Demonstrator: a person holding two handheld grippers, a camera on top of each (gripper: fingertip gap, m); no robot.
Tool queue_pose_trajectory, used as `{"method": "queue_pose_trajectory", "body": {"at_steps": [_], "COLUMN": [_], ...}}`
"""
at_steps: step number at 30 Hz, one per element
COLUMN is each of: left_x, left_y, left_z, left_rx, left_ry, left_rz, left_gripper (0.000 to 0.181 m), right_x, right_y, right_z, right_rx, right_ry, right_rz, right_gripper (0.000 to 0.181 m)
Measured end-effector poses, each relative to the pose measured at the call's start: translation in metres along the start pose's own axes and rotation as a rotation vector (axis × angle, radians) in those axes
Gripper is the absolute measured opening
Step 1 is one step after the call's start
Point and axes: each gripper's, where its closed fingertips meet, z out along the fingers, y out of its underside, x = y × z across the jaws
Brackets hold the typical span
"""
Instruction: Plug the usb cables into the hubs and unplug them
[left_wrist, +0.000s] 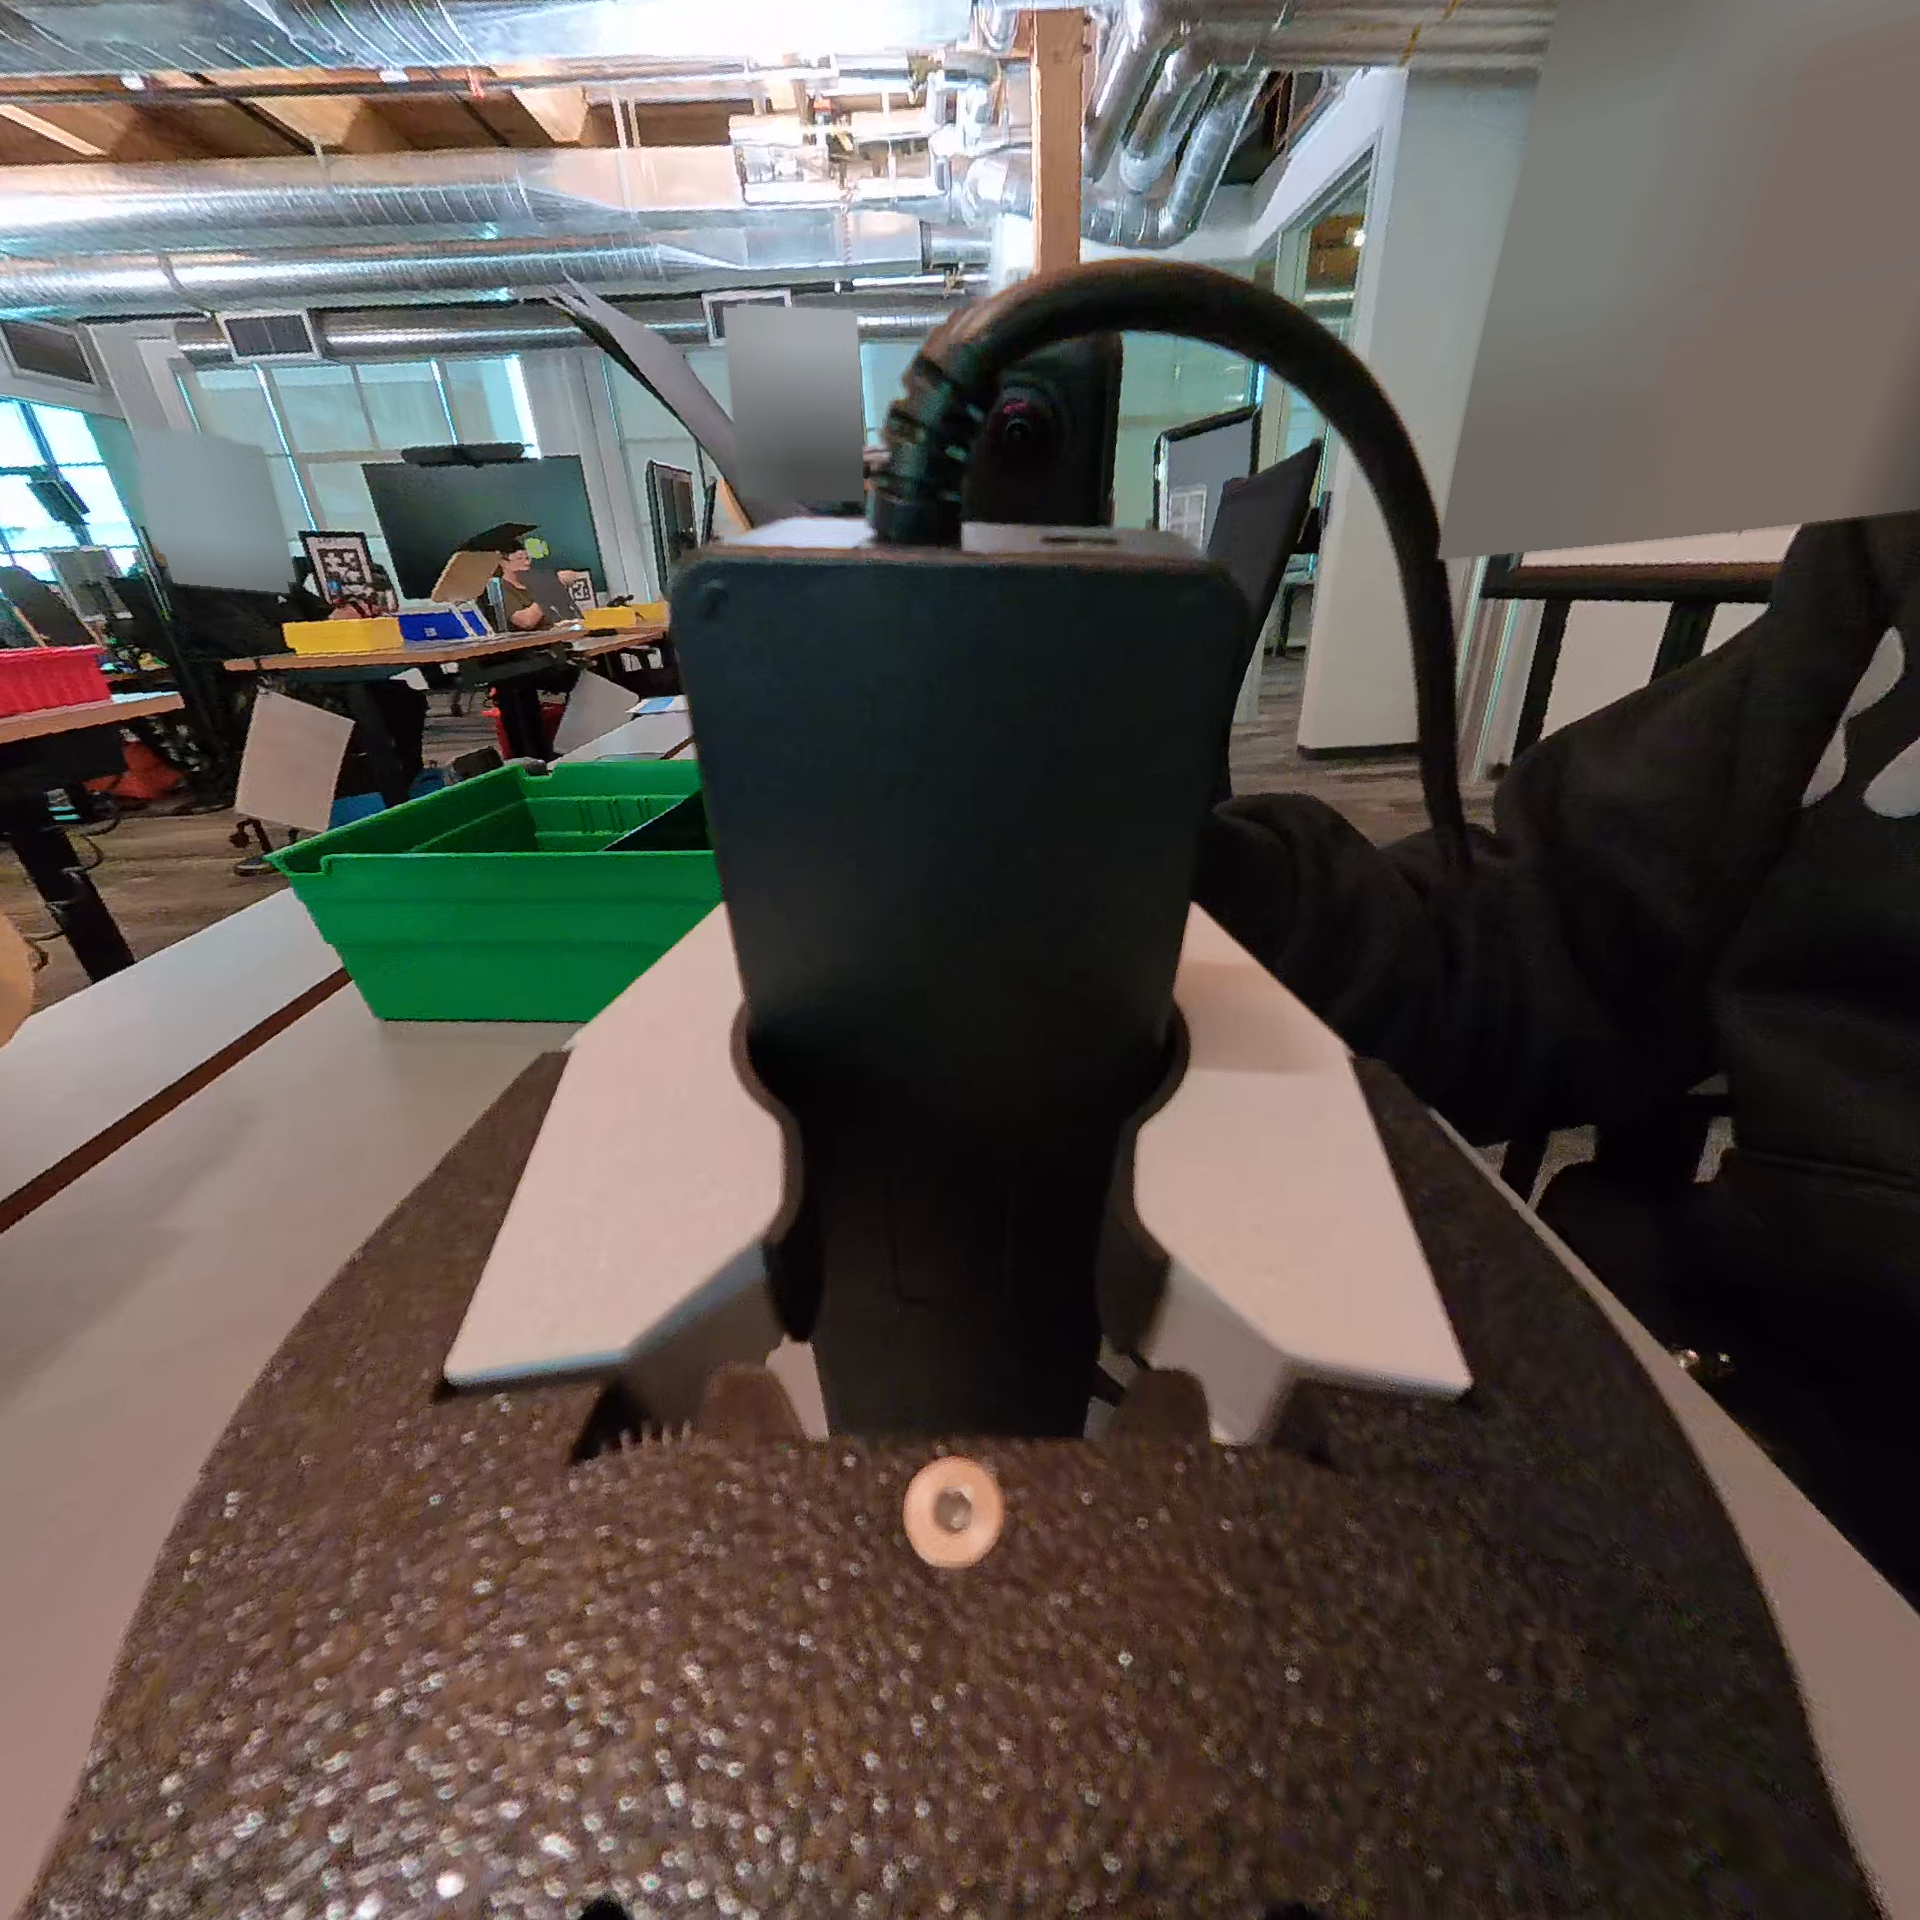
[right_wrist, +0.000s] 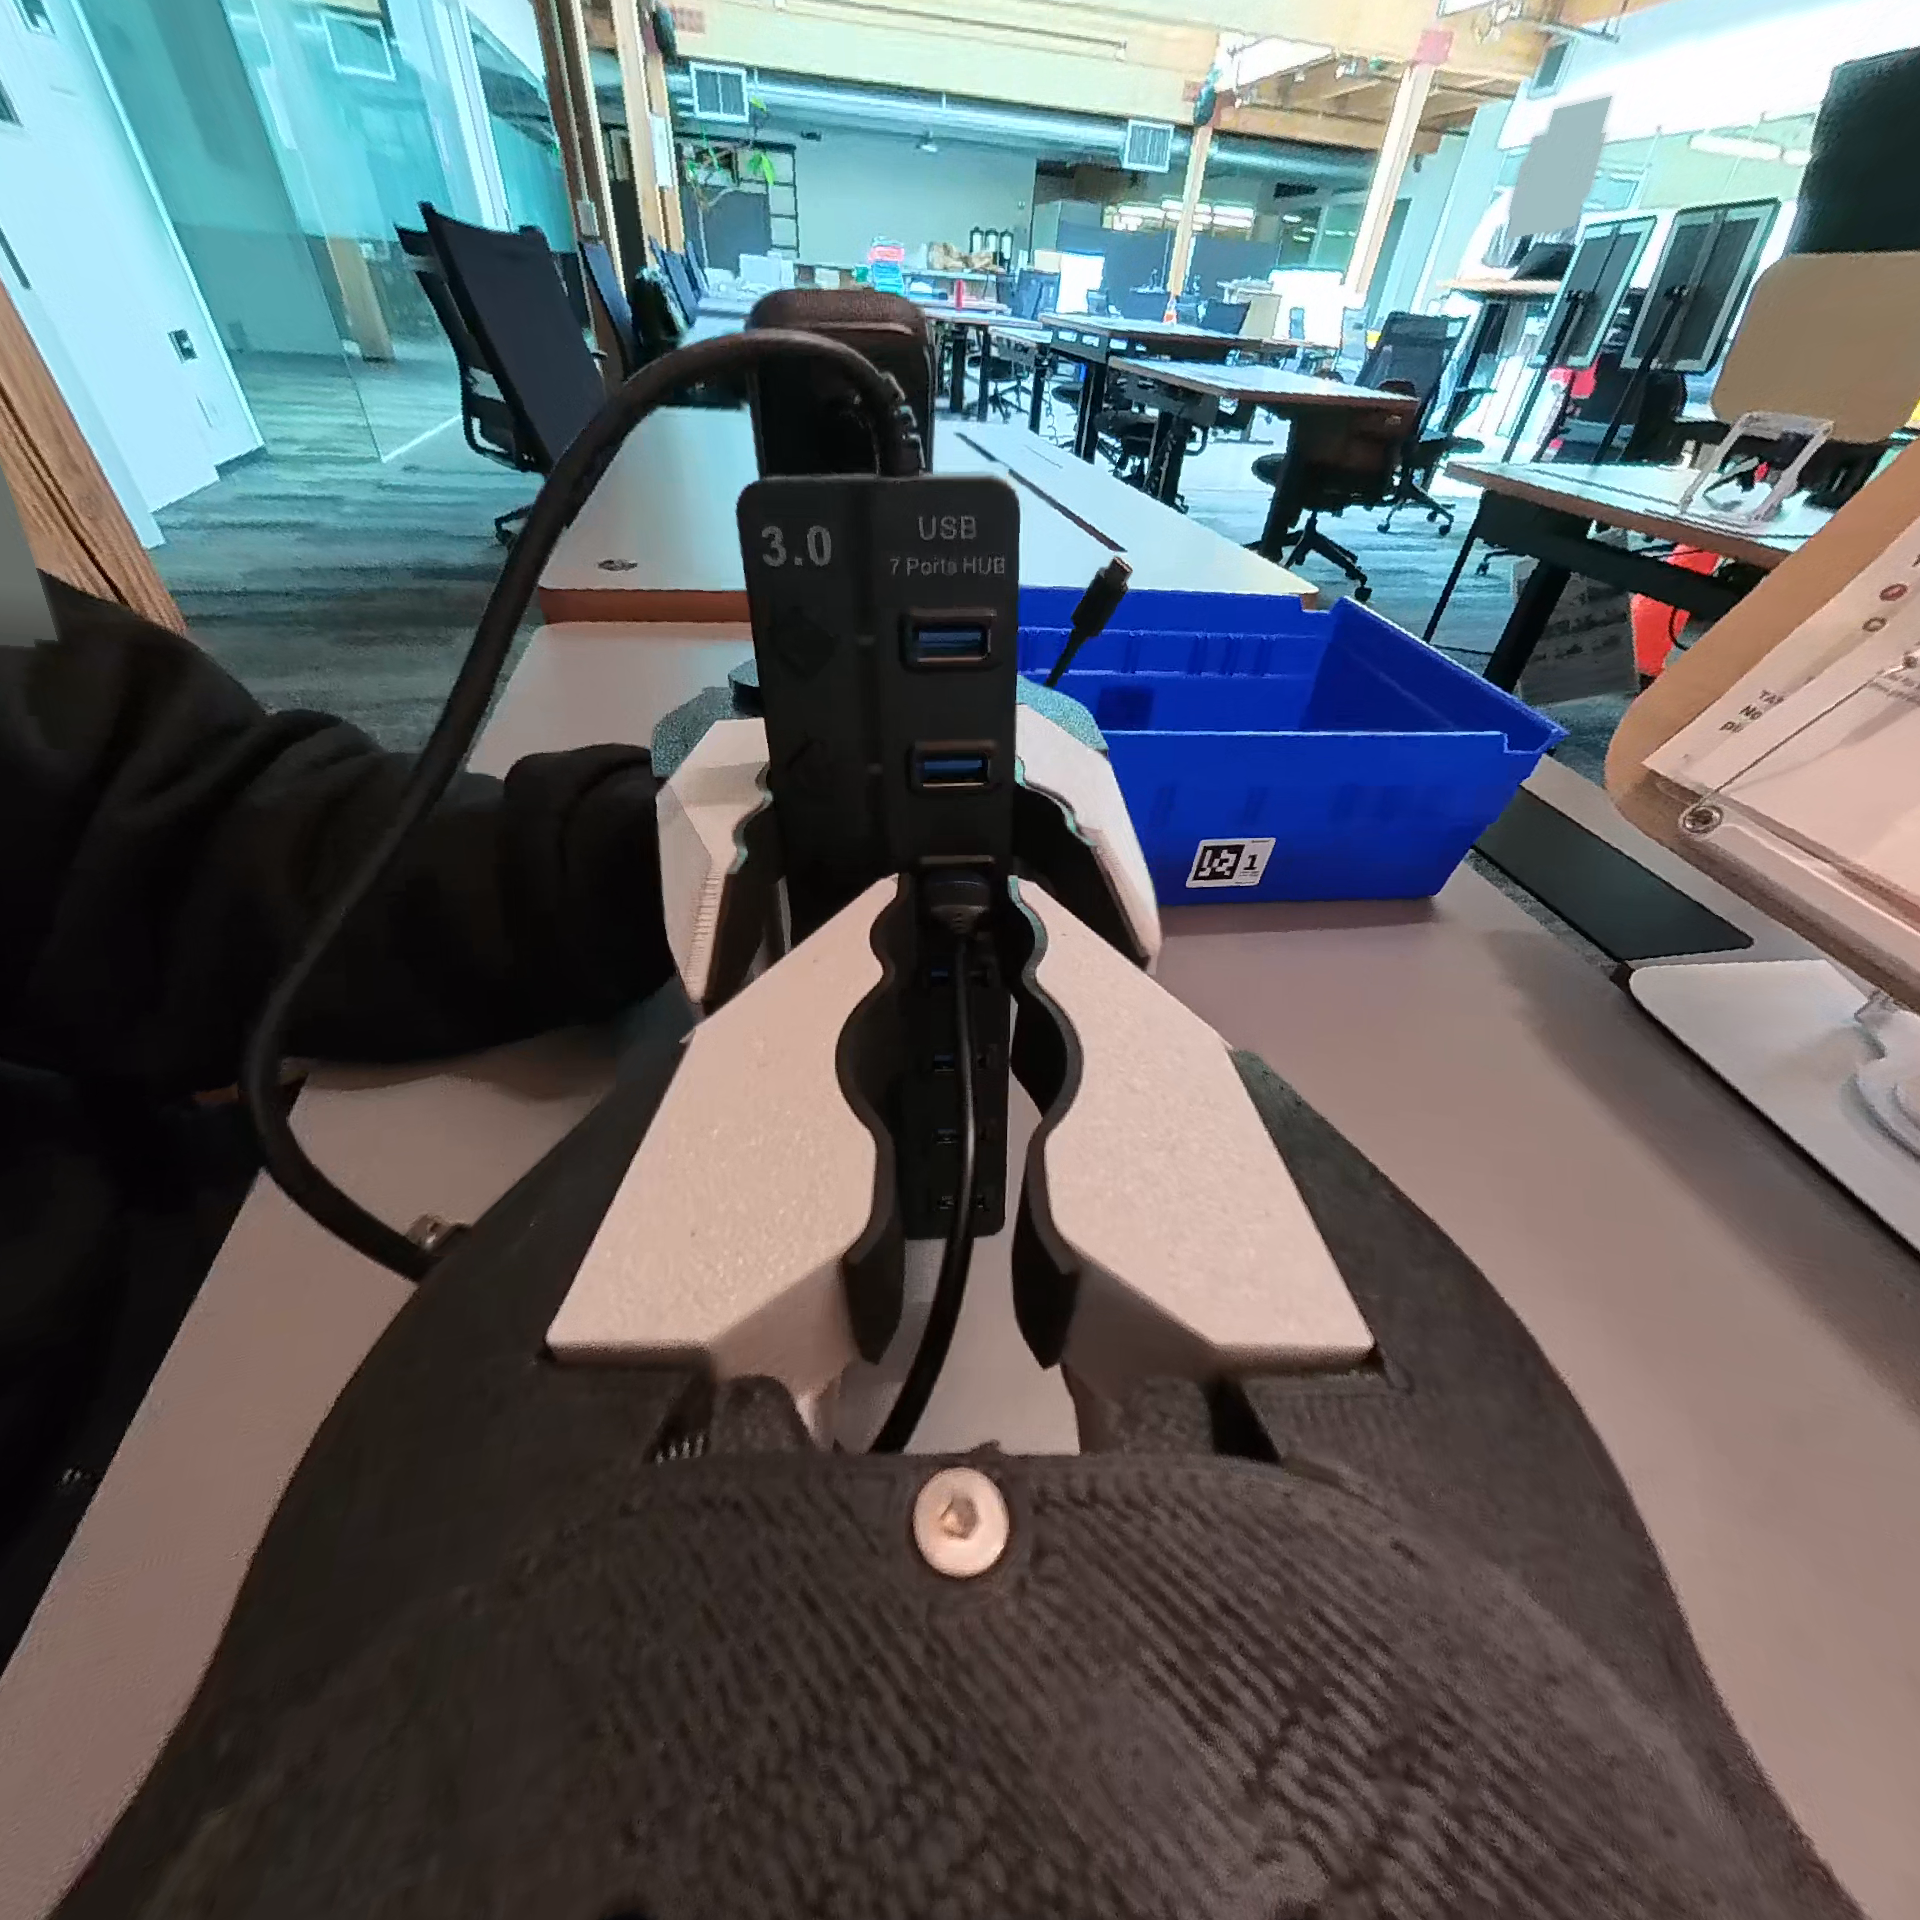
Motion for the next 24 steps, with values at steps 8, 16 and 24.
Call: {"method": "queue_pose_trajectory", "body": {"at_steps": [8, 16, 24], "left_x": [0.002, 0.004, 0.003], "left_y": [0.002, 0.004, 0.002], "left_z": [0.005, 0.008, 0.008], "left_rx": [-0.044, -0.073, -0.084], "left_ry": [-0.009, -0.012, -0.020], "left_rz": [0.041, 0.046, 0.056], "left_gripper": [0.061, 0.061, 0.062], "right_x": [-0.002, -0.003, -0.003], "right_y": [0.001, 0.000, -0.002], "right_z": [-0.006, -0.010, -0.010], "right_rx": [-0.060, -0.085, -0.108], "right_ry": [-0.010, -0.003, 0.027], "right_rz": [-0.063, -0.085, -0.112], "right_gripper": [0.015, 0.015, 0.015]}}
